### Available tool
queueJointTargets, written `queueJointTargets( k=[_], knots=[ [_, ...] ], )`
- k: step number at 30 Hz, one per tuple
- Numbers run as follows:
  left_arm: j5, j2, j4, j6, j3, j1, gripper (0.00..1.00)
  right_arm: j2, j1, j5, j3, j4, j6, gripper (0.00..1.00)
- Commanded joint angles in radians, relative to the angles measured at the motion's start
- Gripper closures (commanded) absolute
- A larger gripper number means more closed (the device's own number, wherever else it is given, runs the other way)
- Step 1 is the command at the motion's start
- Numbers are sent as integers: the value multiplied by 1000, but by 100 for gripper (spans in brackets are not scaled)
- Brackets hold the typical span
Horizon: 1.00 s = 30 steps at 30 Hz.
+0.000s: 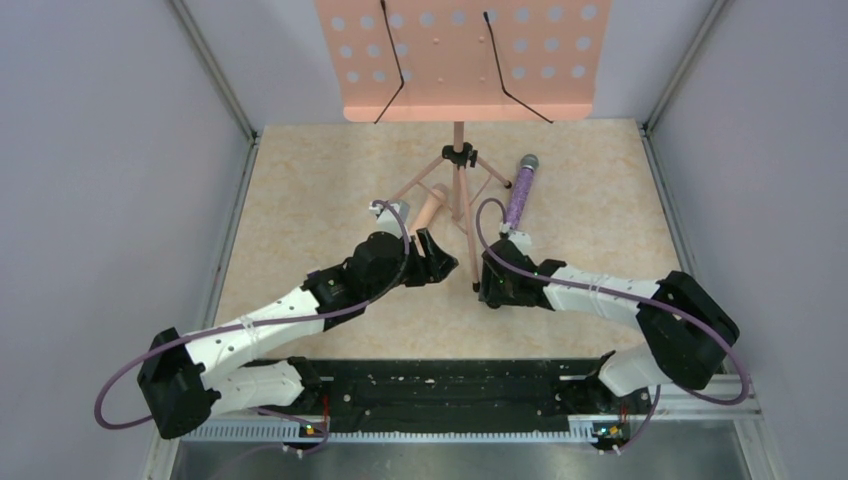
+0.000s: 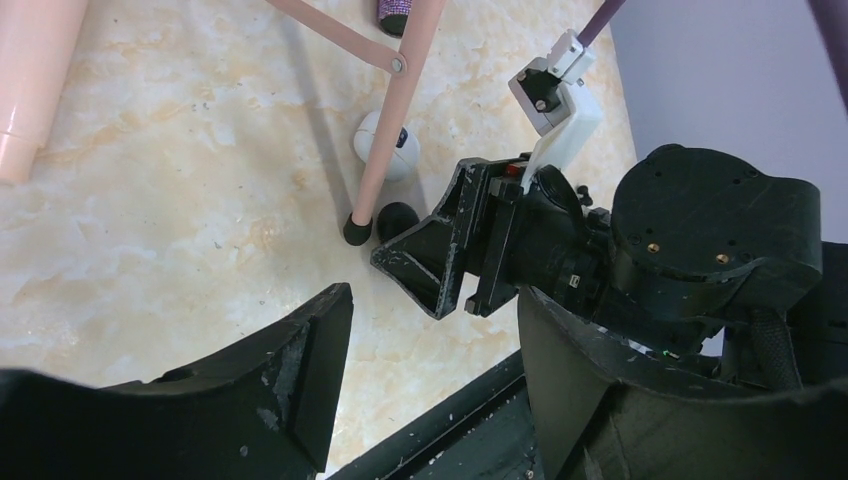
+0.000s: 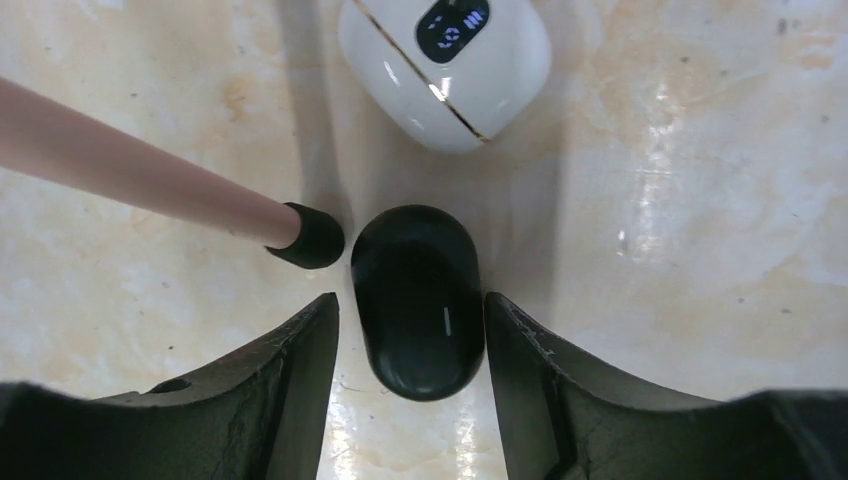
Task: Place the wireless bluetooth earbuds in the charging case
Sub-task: Pick up the charging case from the center of the board.
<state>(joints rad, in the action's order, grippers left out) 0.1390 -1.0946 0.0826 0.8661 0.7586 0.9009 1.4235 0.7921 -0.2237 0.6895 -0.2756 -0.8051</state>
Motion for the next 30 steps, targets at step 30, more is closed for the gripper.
queueJointTargets(
  k=[30],
  knots=[
    [-387, -265, -273, 80, 71, -3, 18, -611, -119, 348, -180, 67, 250, 84]
  ],
)
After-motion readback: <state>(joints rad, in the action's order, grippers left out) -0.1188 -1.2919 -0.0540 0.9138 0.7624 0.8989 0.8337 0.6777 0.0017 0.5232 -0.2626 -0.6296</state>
